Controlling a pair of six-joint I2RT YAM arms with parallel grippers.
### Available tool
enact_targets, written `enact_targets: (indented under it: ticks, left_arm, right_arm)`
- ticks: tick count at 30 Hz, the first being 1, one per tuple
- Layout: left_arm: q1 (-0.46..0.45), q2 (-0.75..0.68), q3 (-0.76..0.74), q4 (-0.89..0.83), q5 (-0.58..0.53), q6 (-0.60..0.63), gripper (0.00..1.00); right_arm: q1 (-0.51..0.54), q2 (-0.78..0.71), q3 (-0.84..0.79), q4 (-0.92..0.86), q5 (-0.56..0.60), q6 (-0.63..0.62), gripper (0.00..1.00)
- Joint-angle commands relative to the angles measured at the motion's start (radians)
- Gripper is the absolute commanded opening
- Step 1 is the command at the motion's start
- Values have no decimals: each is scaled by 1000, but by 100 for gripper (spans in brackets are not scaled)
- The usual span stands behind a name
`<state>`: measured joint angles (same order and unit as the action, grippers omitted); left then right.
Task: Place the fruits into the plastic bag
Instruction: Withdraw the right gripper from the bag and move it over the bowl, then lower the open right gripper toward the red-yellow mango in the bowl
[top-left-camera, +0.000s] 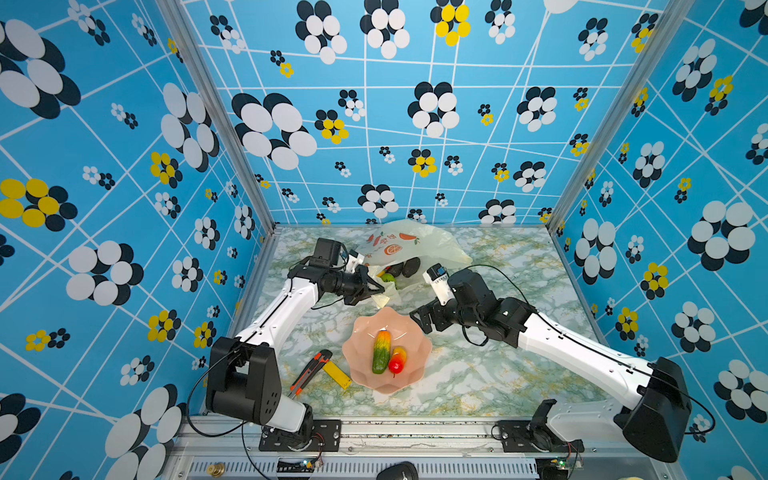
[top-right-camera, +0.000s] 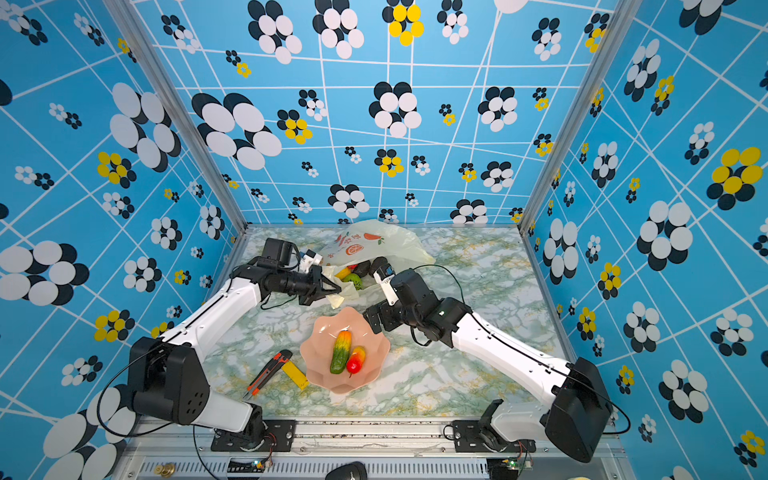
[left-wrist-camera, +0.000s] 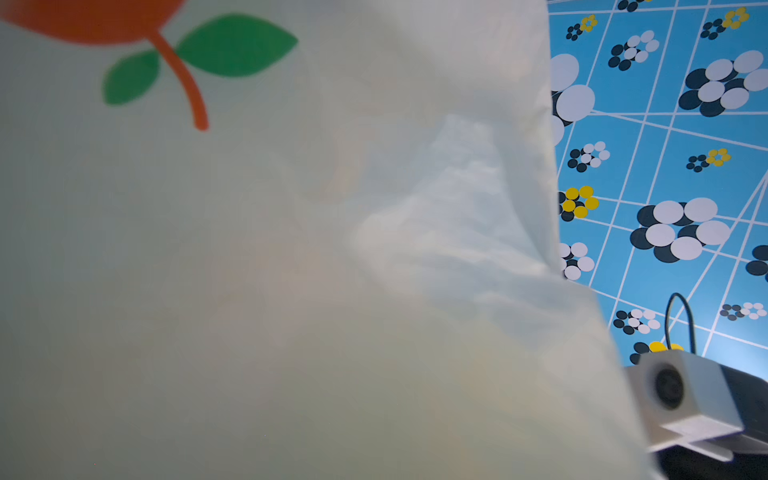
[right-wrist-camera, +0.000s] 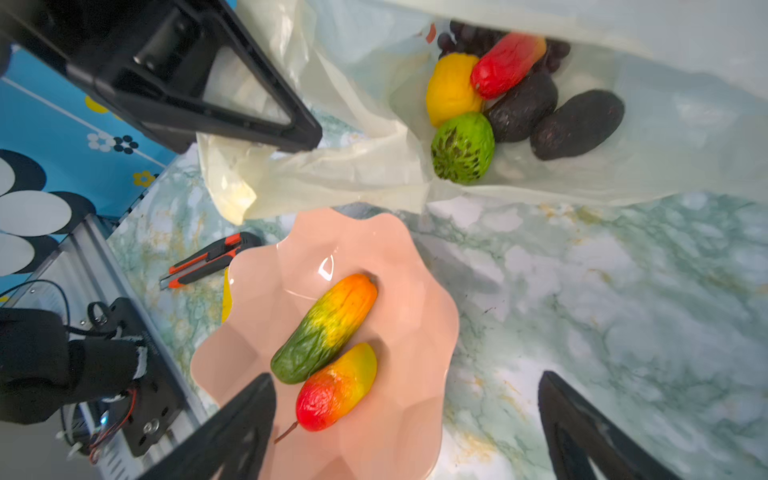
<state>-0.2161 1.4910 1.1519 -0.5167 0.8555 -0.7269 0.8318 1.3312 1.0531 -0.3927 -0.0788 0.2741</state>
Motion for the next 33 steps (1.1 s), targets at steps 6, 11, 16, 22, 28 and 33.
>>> enact_targets:
  ticks: [6,11,16,22,28,33]
  left_arm:
    - [-18,-30,-12,17,-24,-13,0]
    - [-21,-37,-13,3,-31,-7,0]
    - [-23,-39,-8,-4,-33,-6,0]
    - [-23,-36,1,-13,-32,0,0]
    - [-23,-35,-3,-4,-33,-7,0]
    - [-20,-39,-21,7,-34,-10,0]
  right_arm:
    - [147,73,-26,-152,-75,-68,97]
    - [165,126,-13,-145,-96,-168,97]
    - [184,229,58,-191,-75,-265,97]
    - [210,345,158,-247,-72,-319,97]
    - [219,430,220,-301,-33,-345,96]
    - [223,471,244,-316,-14,-349,96]
